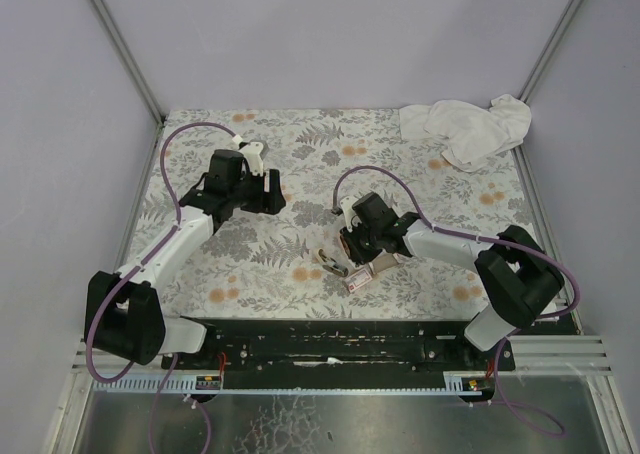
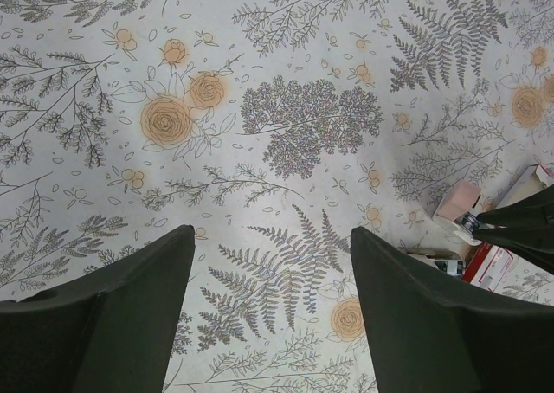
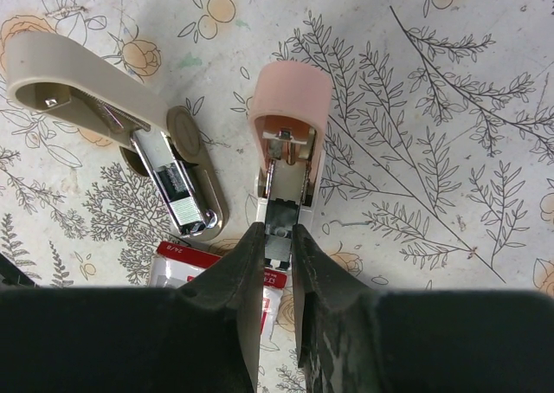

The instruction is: Load the staples into the stapler

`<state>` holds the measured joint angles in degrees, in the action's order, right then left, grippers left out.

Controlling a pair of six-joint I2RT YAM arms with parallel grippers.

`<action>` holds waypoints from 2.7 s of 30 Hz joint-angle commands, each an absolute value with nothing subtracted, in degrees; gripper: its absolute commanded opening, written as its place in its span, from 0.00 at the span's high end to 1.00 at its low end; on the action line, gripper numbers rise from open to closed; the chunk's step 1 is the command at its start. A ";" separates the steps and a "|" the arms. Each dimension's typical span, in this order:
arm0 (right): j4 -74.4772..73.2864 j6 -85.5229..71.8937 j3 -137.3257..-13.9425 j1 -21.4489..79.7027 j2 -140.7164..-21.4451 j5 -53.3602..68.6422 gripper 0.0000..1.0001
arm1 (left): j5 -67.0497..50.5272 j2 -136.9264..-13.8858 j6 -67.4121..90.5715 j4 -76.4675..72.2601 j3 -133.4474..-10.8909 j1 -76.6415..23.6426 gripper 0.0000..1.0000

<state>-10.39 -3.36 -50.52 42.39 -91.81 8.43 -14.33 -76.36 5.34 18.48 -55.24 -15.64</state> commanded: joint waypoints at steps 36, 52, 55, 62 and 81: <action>-11.72 -2.77 -53.31 45.88 -88.67 1.54 0.53 | -17.51 -75.13 6.22 14.68 -55.20 -15.03 0.27; -15.08 -29.22 -51.83 45.87 -77.18 -0.91 0.47 | -26.46 -68.38 24.55 6.07 -42.12 -24.11 0.28; -12.53 -38.54 -47.67 45.88 -75.06 0.81 0.47 | -28.18 -67.54 30.29 0.42 -37.94 -26.35 0.28; -3.14 -46.13 -40.90 45.87 -77.73 7.57 0.54 | -30.02 -69.80 34.75 -6.52 -34.08 -27.46 0.28; 0.00 -44.14 -42.87 45.88 -86.85 8.26 0.63 | -31.60 -79.82 30.95 -6.64 -38.50 -30.20 0.28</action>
<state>-2.22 -44.16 -40.64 45.54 -86.48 7.22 -30.65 -78.61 32.53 -3.49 -36.12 -29.56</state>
